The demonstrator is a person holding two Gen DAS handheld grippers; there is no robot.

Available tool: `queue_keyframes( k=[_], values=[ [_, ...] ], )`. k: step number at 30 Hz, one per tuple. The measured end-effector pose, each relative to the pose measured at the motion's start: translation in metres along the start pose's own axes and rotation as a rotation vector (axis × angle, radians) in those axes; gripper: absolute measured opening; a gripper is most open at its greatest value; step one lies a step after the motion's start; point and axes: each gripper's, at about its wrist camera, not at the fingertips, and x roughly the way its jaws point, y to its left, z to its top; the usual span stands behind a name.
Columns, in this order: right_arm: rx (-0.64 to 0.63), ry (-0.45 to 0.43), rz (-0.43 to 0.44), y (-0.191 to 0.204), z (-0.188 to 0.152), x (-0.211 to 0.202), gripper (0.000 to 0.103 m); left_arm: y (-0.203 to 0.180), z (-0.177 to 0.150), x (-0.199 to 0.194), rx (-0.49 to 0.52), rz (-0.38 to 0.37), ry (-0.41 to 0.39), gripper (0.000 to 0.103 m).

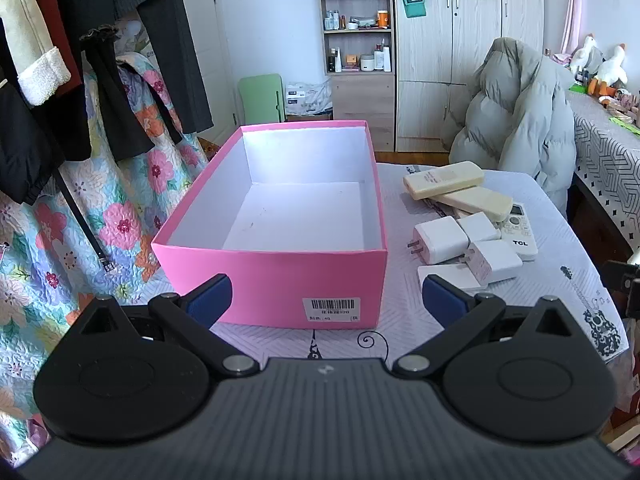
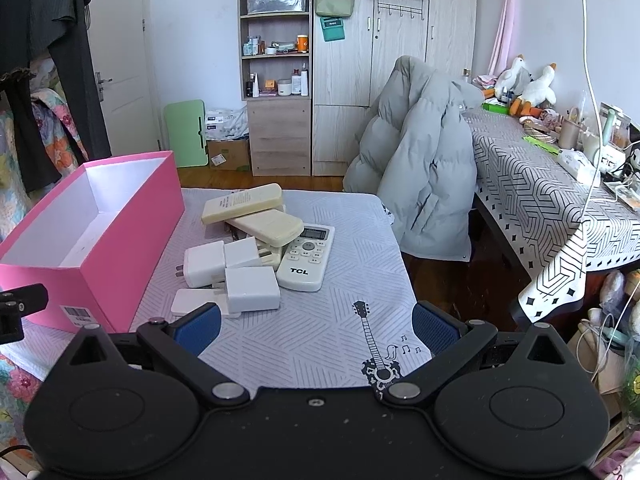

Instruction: Organize rigid objects

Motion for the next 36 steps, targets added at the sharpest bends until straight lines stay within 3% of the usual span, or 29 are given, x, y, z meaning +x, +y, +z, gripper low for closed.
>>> queue_keyframes(
  k=[27, 33, 36],
  values=[
    [-0.015, 0.015, 0.016, 0.0, 0.0, 0.005, 0.103, -0.004, 0.002, -0.001, 0.048, -0.022, 0.004, 0.103],
    [-0.021, -0.026, 0.198, -0.007, 0.016, 0.006, 0.103, 0.013, 0.029, -0.02, 0.076, -0.059, -0.076, 0.101],
    [-0.037, -0.112, 0.343, -0.01, 0.03, 0.006, 0.103, 0.025, 0.046, -0.023, 0.144, -0.033, -0.107, 0.1]
  ],
)
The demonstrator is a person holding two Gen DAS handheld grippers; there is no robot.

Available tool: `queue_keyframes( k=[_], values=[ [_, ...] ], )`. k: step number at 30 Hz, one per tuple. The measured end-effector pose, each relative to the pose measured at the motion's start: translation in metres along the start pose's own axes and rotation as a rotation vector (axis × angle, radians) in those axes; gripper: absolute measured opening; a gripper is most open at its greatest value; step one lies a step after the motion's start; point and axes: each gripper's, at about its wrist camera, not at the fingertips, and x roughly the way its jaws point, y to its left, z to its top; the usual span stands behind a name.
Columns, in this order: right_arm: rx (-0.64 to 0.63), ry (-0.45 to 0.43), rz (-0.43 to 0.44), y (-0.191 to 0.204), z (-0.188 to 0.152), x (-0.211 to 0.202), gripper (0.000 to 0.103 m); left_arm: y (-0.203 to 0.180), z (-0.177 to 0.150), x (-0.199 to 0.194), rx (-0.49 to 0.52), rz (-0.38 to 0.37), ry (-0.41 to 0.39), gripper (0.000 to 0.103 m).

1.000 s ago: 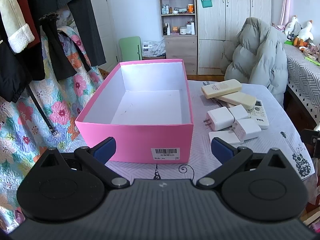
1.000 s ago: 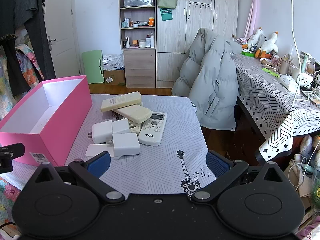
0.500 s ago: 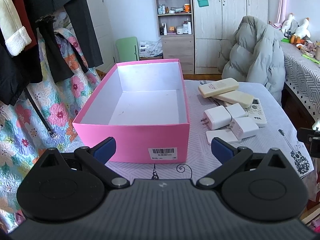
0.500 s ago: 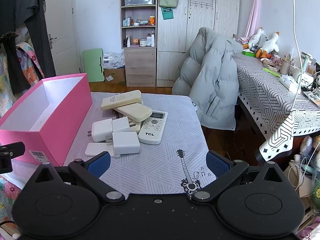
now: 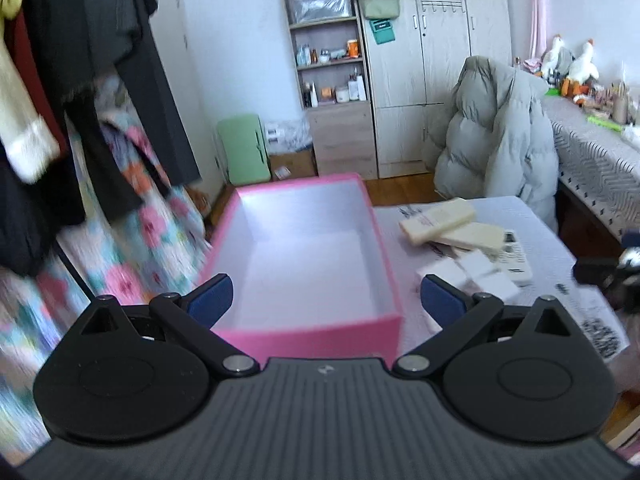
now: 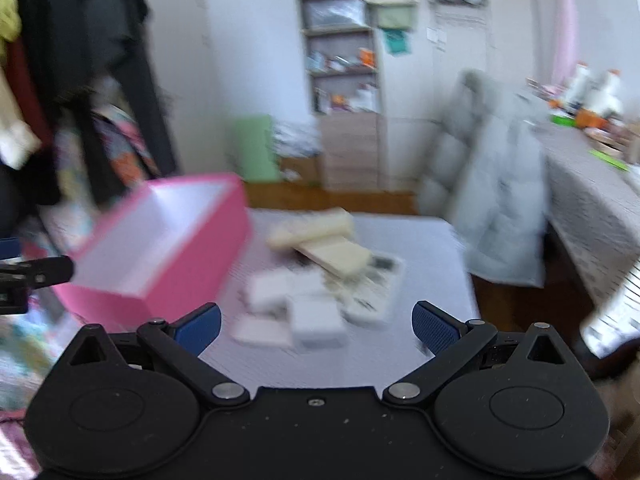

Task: Organize rigid objects
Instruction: 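Grasp the pink box wall with the left gripper while the right gripper grasps a cream remote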

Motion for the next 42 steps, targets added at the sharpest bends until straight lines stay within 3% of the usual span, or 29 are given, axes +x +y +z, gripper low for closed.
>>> queue_keyframes(
  k=[3, 9, 12, 14, 16, 19, 25, 31, 34, 37, 39, 42],
  values=[
    [-0.06, -0.037, 0.079, 0.001, 0.012, 0.018, 0.103, 0.018, 0.012, 0.009, 0.032, 0.012, 0.035, 0.099],
    [-0.277, 0.001, 0.019, 0.02, 0.035, 0.064, 0.102, 0.063, 0.019, 0.034, -0.005, 0.014, 0.105, 0.079],
    [-0.402, 0.065, 0.074, 0.029, 0.047, 0.089, 0.098, 0.085, 0.022, 0.046, -0.045, 0.018, 0.084, 0.079],
    [-0.526, 0.066, 0.036, 0.037, 0.046, 0.103, 0.097, 0.094, 0.018, 0.057, -0.042, 0.051, 0.065, 0.079],
    [-0.655, 0.069, 0.0, 0.046, 0.043, 0.12, 0.095, 0.102, 0.014, 0.076, -0.014, 0.075, 0.095, 0.079],
    [-0.785, 0.109, -0.002, 0.051, 0.038, 0.149, 0.085, 0.11, 0.008, 0.106, -0.013, 0.117, 0.124, 0.079],
    [-0.852, 0.206, -0.011, 0.052, 0.037, 0.2, 0.072, 0.139, -0.002, 0.157, -0.09, 0.104, 0.199, 0.079],
    [-0.922, 0.326, -0.023, 0.049, 0.045, 0.237, 0.064, 0.149, -0.007, 0.188, -0.087, 0.056, 0.248, 0.082],
    [-1.002, 0.402, -0.082, 0.049, 0.038, 0.253, 0.063, 0.152, -0.008, 0.204, -0.091, 0.054, 0.272, 0.082],
    [-1.025, 0.38, -0.092, 0.052, 0.035, 0.26, 0.063, 0.156, -0.003, 0.219, -0.099, 0.032, 0.286, 0.082],
    [-1.055, 0.347, -0.099, 0.056, 0.031, 0.264, 0.069, 0.154, -0.002, 0.224, -0.083, 0.02, 0.286, 0.082],
    [-1.036, 0.31, -0.097, 0.06, 0.03, 0.264, 0.066, 0.149, -0.004, 0.225, -0.069, 0.009, 0.279, 0.08]
  ],
)
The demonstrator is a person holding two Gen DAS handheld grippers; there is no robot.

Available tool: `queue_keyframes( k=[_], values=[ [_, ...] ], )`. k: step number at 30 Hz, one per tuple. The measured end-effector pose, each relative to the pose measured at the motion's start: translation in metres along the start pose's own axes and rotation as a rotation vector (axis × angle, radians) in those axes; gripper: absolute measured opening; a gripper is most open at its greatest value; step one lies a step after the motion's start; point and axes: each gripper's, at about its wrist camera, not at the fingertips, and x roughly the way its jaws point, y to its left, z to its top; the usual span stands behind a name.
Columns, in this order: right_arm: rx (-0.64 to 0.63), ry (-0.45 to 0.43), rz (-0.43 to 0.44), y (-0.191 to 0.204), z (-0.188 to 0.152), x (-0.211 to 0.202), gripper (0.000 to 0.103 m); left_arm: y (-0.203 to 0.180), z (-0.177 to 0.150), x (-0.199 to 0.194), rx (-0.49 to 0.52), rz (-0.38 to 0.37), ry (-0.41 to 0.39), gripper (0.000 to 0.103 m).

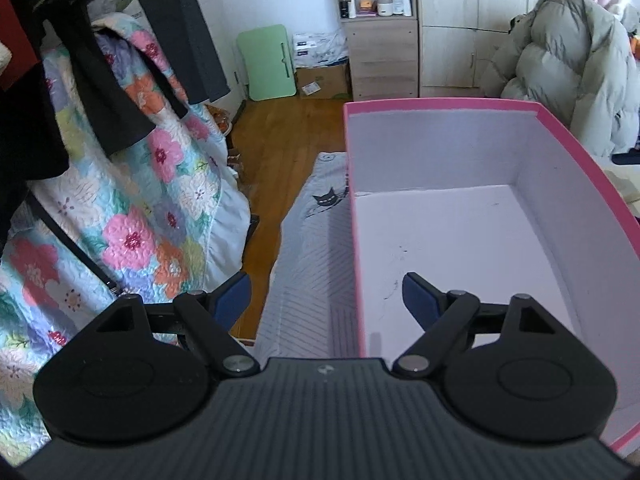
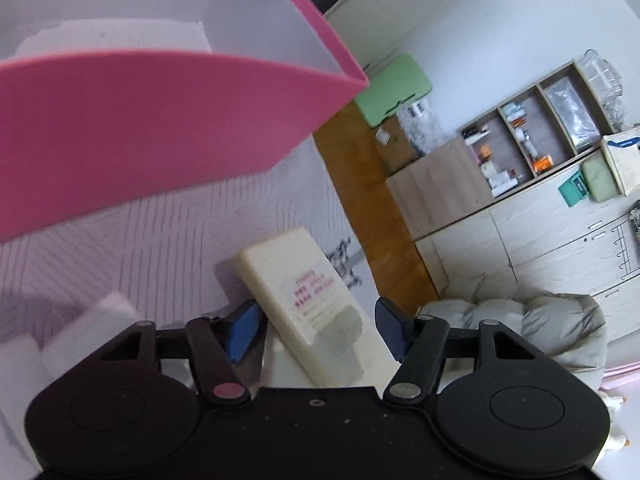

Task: Organize rigid objects
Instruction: 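Grasp the pink box wall with the left gripper while the right gripper grasps a cream remote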

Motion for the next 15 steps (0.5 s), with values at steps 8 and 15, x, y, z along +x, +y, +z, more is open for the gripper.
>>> queue_keyframes(
  k=[8, 15],
  values=[
    [0.062, -0.065, -0.048, 0.016, -0.007, -0.018, 0.031, 0.001, -0.005, 0.005, -0.001, 0.009, -0.009, 0.036],
    [-0.002, -0.05, -0.067, 0.023, -0.007, -0.007, 0.034, 0.0, -0.011, 0.008, 0.0, -0.06, -0.005, 0.014]
  ],
)
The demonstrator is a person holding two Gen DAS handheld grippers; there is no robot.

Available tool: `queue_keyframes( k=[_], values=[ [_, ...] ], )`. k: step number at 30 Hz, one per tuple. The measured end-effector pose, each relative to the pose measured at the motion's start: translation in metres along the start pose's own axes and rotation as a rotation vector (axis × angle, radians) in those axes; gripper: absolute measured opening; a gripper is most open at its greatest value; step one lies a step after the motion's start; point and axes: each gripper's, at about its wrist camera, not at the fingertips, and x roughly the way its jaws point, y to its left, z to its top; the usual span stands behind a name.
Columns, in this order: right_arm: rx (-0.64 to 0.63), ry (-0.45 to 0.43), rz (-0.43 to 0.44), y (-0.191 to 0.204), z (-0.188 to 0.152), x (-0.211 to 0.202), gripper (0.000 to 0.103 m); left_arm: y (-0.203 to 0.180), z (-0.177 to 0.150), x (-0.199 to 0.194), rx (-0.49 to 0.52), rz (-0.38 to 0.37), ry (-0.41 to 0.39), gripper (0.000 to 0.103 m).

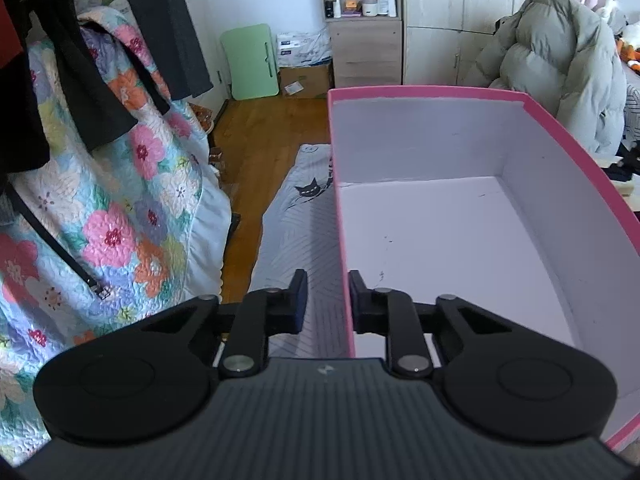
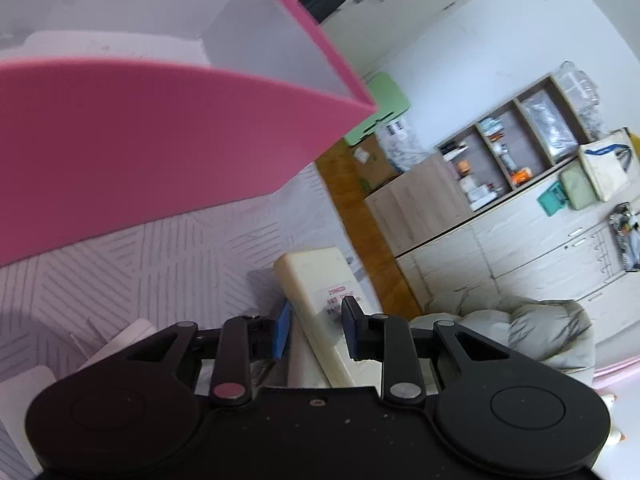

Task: Organize rigid objects
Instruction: 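Grasp the pink box wall with the left gripper while the right gripper grasps a cream remote, then carry the cream remote into the pink box and release it with the right gripper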

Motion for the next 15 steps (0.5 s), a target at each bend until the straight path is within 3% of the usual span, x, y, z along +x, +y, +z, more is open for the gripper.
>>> queue_keyframes(
  k=[3, 5, 7, 12, 15],
  values=[
    [-0.019, 0.018, -0.028, -0.001, 0.006, 0.007, 0.047, -0.002, -0.002, 0.0, 0.002, -0.006, -0.006, 0.011],
    [-0.029, 0.027, -0.039, -0.005, 0.01, 0.013, 0.07, -0.001, -0.002, 0.0, -0.008, -0.011, -0.008, 0.01],
    [-0.018, 0.058, -0.003, -0.014, 0.014, 0.022, 0.084, -0.002, -0.003, -0.001, -0.004, -0.013, -0.019, 0.009],
    [0.02, 0.11, 0.193, -0.044, 0.015, 0.034, 0.087, -0.004, -0.004, -0.002, 0.0, -0.017, -0.032, 0.007],
    [0.097, 0.122, 0.287, -0.068, 0.016, 0.042, 0.084, -0.004, -0.005, -0.002, 0.001, -0.022, -0.036, 0.006]
  ],
)
